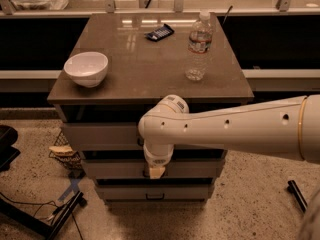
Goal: Open top drawer
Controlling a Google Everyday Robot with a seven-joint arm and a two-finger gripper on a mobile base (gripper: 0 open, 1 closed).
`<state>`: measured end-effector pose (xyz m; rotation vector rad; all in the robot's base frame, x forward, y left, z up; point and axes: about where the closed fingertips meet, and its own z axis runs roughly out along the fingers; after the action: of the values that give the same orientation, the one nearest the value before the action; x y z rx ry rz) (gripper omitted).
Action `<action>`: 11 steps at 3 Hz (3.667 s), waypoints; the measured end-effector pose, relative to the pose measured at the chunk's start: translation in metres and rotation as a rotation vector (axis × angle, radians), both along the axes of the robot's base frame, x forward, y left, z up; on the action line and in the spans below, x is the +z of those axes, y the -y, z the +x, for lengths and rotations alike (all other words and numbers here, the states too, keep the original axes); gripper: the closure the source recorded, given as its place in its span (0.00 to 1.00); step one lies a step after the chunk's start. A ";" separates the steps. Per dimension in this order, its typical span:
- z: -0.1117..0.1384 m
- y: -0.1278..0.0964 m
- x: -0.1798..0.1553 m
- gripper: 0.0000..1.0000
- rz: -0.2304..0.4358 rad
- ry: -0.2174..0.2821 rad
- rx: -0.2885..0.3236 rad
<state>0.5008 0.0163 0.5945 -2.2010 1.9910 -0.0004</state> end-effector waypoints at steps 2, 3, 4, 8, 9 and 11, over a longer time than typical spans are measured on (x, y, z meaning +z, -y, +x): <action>0.000 0.000 0.000 1.00 -0.001 -0.001 0.000; 0.000 0.000 0.000 1.00 -0.001 -0.001 0.000; -0.004 0.002 0.003 1.00 -0.020 0.010 -0.007; -0.020 0.005 0.056 1.00 -0.132 0.111 -0.039; 0.004 -0.040 0.164 1.00 -0.195 0.301 -0.014; 0.040 -0.051 0.238 1.00 -0.335 0.402 0.058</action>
Offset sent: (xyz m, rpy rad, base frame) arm -0.0003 -0.0002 -0.0003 -0.0007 0.0005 0.0004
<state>0.5409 0.0669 0.8322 -2.2153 1.8002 -0.7570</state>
